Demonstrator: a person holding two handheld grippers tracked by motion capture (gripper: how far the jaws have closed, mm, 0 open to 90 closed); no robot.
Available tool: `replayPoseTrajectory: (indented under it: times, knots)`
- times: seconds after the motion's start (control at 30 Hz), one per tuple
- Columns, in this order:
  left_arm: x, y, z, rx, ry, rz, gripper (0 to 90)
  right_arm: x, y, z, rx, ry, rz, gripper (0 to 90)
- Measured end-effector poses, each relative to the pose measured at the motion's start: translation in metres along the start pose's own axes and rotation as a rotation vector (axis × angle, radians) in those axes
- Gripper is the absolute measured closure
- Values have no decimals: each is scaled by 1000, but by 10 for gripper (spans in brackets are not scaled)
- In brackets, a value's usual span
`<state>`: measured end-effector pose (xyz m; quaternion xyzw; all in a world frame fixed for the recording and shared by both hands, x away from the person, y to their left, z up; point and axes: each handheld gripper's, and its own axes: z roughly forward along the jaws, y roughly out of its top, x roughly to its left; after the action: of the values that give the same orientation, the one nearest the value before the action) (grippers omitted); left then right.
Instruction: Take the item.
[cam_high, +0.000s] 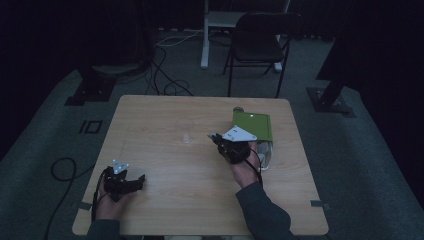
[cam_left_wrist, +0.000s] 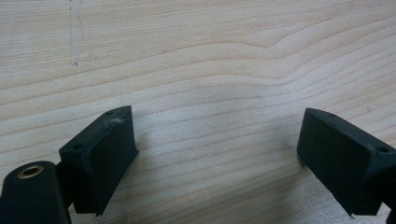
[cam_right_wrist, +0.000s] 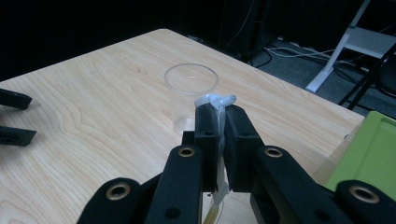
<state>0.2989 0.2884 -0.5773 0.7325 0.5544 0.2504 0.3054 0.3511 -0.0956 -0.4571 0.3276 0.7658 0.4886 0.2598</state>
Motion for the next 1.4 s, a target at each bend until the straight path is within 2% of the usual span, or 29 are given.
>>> replayPoseTrajectory:
  times: [1.17, 1.4]
  knots:
    - [0, 0, 0, 0, 0, 0, 123, 5, 18, 32, -4, 19, -1, 852]
    - [0, 0, 0, 0, 0, 0, 123, 2, 19, 42, 1, 35, 33, 854]
